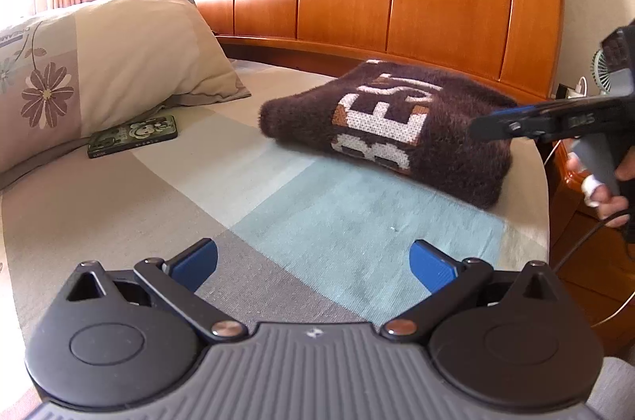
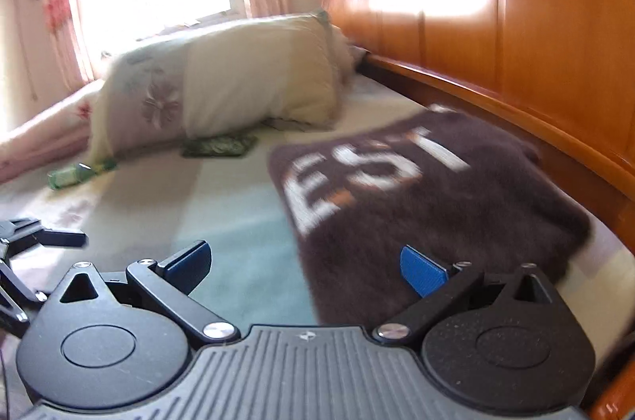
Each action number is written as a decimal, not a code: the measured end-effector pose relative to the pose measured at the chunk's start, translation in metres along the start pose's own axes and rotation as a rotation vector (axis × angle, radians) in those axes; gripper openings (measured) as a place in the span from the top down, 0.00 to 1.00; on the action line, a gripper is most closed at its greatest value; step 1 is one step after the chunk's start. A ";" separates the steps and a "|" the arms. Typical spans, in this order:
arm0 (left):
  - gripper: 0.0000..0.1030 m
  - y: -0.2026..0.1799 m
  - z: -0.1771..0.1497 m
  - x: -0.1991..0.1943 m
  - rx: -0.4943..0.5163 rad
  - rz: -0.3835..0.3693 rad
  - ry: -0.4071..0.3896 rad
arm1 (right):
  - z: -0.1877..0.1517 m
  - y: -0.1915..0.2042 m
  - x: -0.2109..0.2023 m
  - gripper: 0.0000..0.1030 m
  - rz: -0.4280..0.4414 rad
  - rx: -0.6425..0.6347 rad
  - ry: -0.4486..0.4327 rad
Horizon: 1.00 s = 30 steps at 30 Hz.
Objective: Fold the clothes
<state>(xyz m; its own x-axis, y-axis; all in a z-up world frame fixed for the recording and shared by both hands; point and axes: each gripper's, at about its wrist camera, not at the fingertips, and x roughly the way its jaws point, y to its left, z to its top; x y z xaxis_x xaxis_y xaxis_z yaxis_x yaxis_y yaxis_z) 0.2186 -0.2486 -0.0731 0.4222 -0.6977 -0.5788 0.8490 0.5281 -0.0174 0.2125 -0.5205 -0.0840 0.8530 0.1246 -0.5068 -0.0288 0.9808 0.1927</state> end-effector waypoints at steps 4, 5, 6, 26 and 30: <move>0.01 0.002 0.002 -0.002 -0.019 -0.027 0.019 | -0.015 -0.004 0.014 0.00 0.004 0.054 0.070; 0.01 0.003 0.004 -0.001 -0.020 -0.041 0.030 | -0.019 -0.002 0.008 0.00 0.009 0.044 0.059; 0.01 0.005 0.007 0.000 -0.020 -0.055 0.042 | -0.021 -0.002 -0.001 0.00 0.011 0.045 0.049; 0.01 -0.089 0.177 0.163 0.057 -0.596 0.234 | -0.061 -0.057 0.016 0.00 0.230 0.446 -0.135; 0.01 -0.100 0.171 0.196 0.023 -0.604 0.295 | -0.073 -0.051 0.016 0.00 0.296 0.484 -0.125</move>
<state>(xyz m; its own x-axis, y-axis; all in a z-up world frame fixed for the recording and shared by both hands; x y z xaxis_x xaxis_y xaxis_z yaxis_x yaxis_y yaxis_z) 0.2710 -0.5214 -0.0453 -0.2310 -0.7042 -0.6714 0.9167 0.0737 -0.3927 0.1893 -0.5580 -0.1632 0.9010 0.3352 -0.2754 -0.0585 0.7230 0.6884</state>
